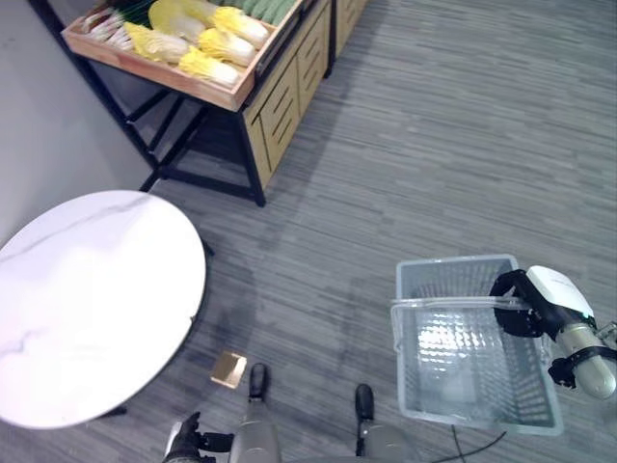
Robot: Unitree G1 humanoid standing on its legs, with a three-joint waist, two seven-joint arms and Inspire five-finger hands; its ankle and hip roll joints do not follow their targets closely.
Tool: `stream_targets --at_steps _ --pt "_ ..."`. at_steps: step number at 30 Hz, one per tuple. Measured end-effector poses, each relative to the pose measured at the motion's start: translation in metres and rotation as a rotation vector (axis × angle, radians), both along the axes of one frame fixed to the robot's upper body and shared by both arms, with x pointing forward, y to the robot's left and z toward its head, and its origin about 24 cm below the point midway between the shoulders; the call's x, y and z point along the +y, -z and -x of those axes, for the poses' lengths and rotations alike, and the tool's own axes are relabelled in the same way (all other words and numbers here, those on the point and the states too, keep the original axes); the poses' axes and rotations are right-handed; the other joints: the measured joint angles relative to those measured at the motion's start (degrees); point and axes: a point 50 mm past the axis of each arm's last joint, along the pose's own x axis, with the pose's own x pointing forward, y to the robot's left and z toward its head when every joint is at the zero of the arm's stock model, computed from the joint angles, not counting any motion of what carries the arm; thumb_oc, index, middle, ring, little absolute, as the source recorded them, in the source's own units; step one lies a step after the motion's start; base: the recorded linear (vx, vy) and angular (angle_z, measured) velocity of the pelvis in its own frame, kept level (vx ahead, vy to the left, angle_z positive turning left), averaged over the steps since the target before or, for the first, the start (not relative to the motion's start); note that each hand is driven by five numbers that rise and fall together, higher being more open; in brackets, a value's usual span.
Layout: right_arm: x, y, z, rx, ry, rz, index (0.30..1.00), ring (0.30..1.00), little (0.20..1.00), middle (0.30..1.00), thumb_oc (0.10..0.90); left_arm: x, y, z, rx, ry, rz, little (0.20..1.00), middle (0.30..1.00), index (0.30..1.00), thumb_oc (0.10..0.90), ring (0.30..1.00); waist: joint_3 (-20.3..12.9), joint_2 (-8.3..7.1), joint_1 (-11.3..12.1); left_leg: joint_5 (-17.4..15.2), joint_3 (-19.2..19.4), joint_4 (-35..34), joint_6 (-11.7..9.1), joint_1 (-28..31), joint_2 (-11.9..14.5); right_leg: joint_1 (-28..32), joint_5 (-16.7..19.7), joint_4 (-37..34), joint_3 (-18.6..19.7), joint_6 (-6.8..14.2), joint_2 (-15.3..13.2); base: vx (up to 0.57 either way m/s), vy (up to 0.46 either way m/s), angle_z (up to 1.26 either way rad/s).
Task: Get the vegetables into the basket
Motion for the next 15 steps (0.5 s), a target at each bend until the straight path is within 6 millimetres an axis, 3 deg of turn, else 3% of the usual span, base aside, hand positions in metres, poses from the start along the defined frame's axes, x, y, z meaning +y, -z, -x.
stream_targets --at_steps 2,4,7,11,15 --pt "0.003 0.008 0.009 0.022 0.001 -0.021 0.3 0.3 0.3 0.3 0.4 0.01 -0.004 -0.007 -0.014 0.036 -0.031 1.0 1.0 1.0 0.9 1.0 0.99 -2.71 -1.59 0.6 2.97 0.95 2.65 0.92 -3.32 0.29 0.68 0.54 0.0 0.77 -3.77 0.12 0.248 -0.49" --pt "0.009 0.019 0.011 0.024 0.02 -0.069 0.3 0.3 0.3 0.3 0.4 0.012 -0.007 -0.016 -0.021 0.07 -0.037 1.0 1.0 1.0 0.9 1.0 1.34 -3.63 -2.06 -0.05 5.45 1.13 4.57 1.78 -5.1 -1.1 2.17 2.21 -0.55 0.99 -5.49 0.06 0.267 -0.5" --pt "0.022 0.029 -0.001 0.008 0.017 -0.13 0.3 0.3 0.3 0.3 0.4 0.013 -0.009 -0.023 -0.027 0.119 -0.048 1.0 1.0 1.0 0.9 1.0 1.29 -3.63 -1.92 -2.41 11.18 2.64 6.81 2.89 -6.3 -2.96 6.2 2.25 0.71 1.25 -6.93 0.02 0.195 -0.89" --pt "0.028 0.046 -0.017 0.032 0.046 -0.166 0.3 0.3 0.3 0.3 0.4 0.019 -0.014 -0.032 -0.055 0.163 -0.074 1.0 1.0 1.0 0.9 1.0 1.12 -3.88 -0.62 -3.79 15.62 1.92 7.88 4.96 -7.13 -4.61 8.79 3.05 -2.8 2.3 -7.32 0.01 0.127 -0.62" --pt "0.024 0.06 -0.015 0.075 0.085 -0.159 0.3 0.3 0.3 0.3 0.4 0.024 -0.015 -0.029 -0.05 0.166 -0.091 1.0 1.0 1.0 0.9 1.0 0.95 -4.05 1.48 -3.9 18.19 0.2 7.92 7.76 -6.96 -3.89 9.2 2.77 -10.15 2.62 -6.94 0.03 0.044 -0.33"
